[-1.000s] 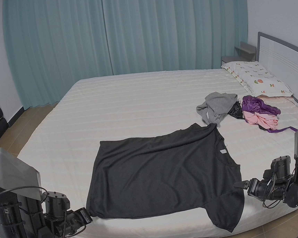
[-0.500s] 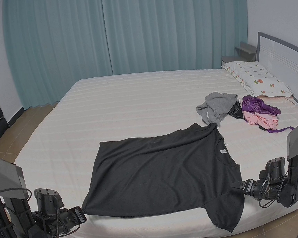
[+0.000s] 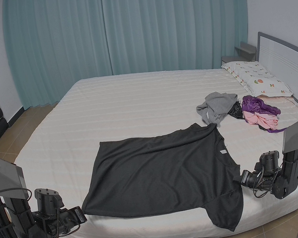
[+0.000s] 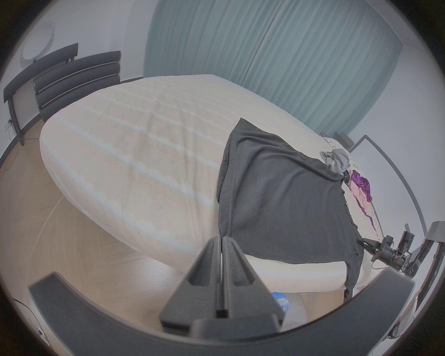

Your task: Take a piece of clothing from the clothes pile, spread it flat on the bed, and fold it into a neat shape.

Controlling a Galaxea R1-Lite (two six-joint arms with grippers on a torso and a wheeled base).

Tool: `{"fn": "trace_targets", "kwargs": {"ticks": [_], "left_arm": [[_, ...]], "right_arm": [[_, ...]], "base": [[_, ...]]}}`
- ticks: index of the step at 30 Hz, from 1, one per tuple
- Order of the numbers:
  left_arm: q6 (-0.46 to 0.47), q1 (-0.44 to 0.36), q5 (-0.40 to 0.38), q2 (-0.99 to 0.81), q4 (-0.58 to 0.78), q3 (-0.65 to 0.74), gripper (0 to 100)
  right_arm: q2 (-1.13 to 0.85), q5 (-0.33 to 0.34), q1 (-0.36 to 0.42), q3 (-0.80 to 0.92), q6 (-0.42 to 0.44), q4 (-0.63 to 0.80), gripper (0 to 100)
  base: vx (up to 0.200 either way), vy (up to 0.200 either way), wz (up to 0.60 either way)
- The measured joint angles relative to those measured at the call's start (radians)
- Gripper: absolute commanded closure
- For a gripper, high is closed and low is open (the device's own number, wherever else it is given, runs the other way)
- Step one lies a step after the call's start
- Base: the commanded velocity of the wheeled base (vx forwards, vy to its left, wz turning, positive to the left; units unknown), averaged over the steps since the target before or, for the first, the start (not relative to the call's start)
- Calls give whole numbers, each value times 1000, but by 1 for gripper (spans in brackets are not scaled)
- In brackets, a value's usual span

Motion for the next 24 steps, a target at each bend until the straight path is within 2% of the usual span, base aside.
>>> {"fn": "trace_targets", "kwargs": {"ticks": [12,22,23,24], "left_arm": [[0,1,0,9,0,0,100],[-3,1,-1,33,-3,0,100],[-3,1,-1,36,-4,0,100],[-3,1,0,39,-5,0,100]], "right_arm": [[0,-2,-3,-162,-1,121,100],[17,4,-27,-234,-4,159,100],[19,7,-32,-239,-8,160,0],[22,8,-36,-241,-12,161,0]], "base": [[0,0,0],[0,0,0],[0,0,0],[0,0,0]]}}
